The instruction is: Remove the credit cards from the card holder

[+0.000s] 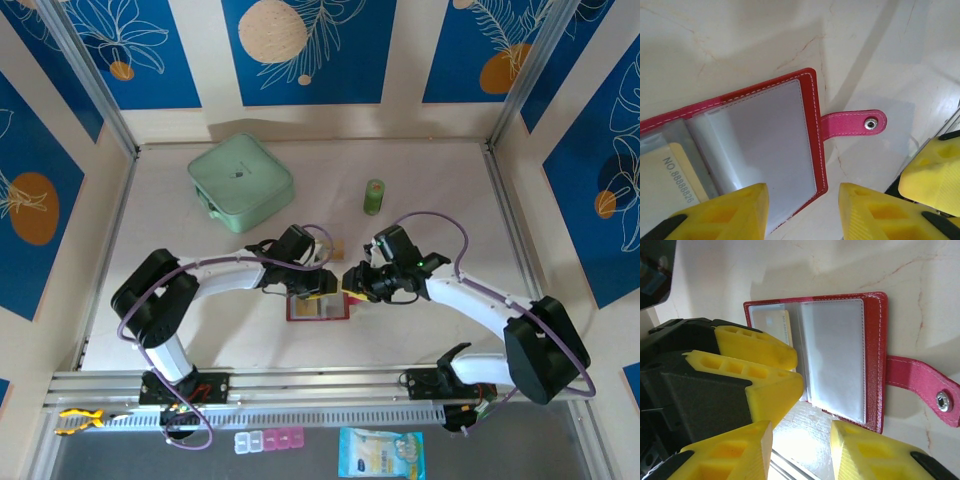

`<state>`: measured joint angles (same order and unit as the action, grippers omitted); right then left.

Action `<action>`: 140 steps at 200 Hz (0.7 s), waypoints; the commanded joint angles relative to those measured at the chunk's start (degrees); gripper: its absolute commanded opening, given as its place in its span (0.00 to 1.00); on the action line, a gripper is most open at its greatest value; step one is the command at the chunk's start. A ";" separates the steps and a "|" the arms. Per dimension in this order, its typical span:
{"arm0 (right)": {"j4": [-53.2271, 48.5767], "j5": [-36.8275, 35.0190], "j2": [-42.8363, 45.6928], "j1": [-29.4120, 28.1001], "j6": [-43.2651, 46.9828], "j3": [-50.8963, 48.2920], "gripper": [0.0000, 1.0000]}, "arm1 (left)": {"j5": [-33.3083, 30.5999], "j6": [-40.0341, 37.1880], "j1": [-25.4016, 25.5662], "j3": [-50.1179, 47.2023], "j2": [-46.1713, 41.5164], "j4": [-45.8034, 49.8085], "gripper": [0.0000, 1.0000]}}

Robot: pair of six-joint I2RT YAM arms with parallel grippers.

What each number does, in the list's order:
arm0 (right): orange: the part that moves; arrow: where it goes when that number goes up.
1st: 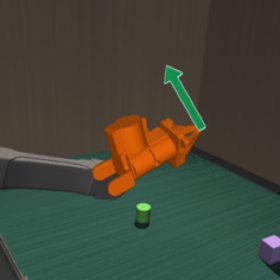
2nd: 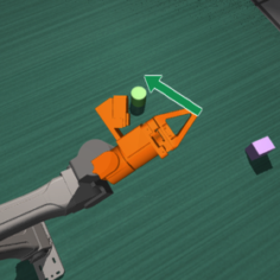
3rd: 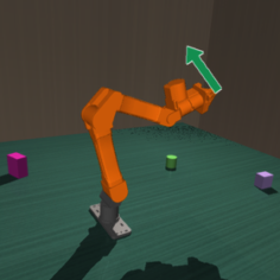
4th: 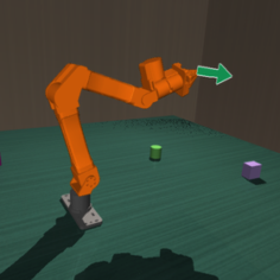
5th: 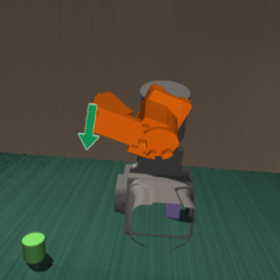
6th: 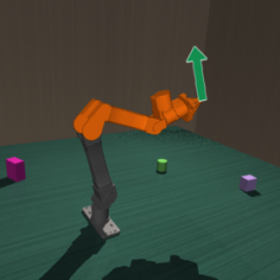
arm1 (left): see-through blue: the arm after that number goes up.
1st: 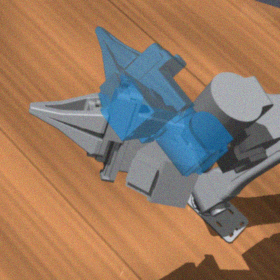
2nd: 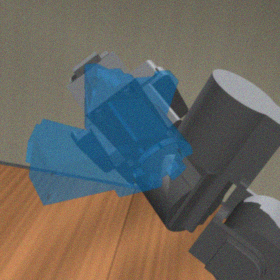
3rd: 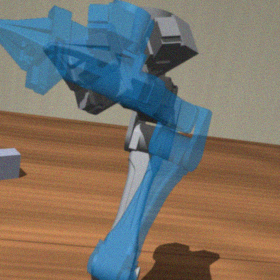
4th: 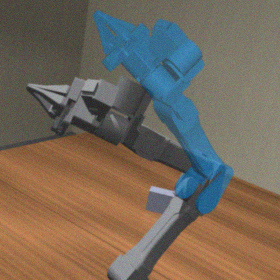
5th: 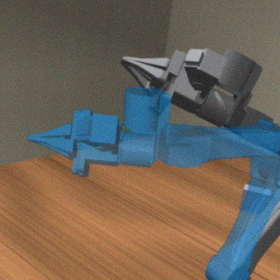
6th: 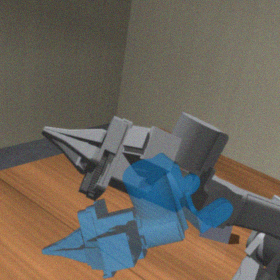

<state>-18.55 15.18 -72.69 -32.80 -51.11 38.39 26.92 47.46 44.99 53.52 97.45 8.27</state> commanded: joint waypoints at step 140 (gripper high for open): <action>6.49 1.96 -20.98 -8.20 -1.23 9.97 0.26 | -1.01 -3.41 -9.72 -14.42 -11.54 2.77 0.29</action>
<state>-13.17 15.62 -91.15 -40.53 -52.14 47.20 25.06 43.62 35.68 40.64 87.05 12.27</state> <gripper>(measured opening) 0.268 0.292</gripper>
